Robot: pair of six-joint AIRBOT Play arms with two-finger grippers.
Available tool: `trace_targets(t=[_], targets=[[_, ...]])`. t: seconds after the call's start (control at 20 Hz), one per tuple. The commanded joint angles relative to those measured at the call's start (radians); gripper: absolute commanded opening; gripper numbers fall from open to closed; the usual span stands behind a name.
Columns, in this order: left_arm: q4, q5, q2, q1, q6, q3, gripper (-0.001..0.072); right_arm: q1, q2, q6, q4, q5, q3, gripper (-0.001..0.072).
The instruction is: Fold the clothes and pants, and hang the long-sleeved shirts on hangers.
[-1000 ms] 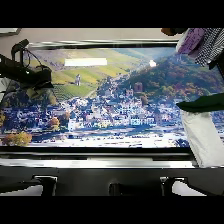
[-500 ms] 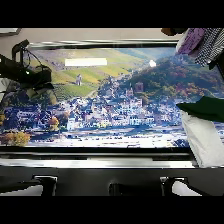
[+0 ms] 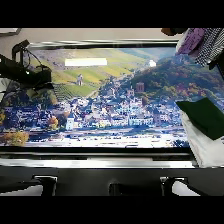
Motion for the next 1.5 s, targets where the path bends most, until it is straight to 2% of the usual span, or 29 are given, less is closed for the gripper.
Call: trace_targets(t=[0.0, 0.35, 0.85, 1.45], targets=[[0.000, 0.000, 0.000, 0.000, -0.023, 0.000, 0.0019, -0.001, 0.002, -0.042, -0.080, 0.018, -0.064, 0.0033], [0.001, 0.000, 0.000, 0.000, -0.023, 0.000, 0.0019, -0.001, 0.001, -0.089, -0.150, -0.001, -0.208, 0.0033], [0.001, 0.000, -0.004, 0.000, -0.023, 0.000, 0.0019, -0.001, 0.001, -0.093, -0.214, -0.060, -0.349, 0.0033], [0.000, 0.000, -0.015, 0.000, -0.023, 0.000, 0.0019, -0.001, 0.001, -0.098, -0.258, -0.024, -0.385, 0.0038]])
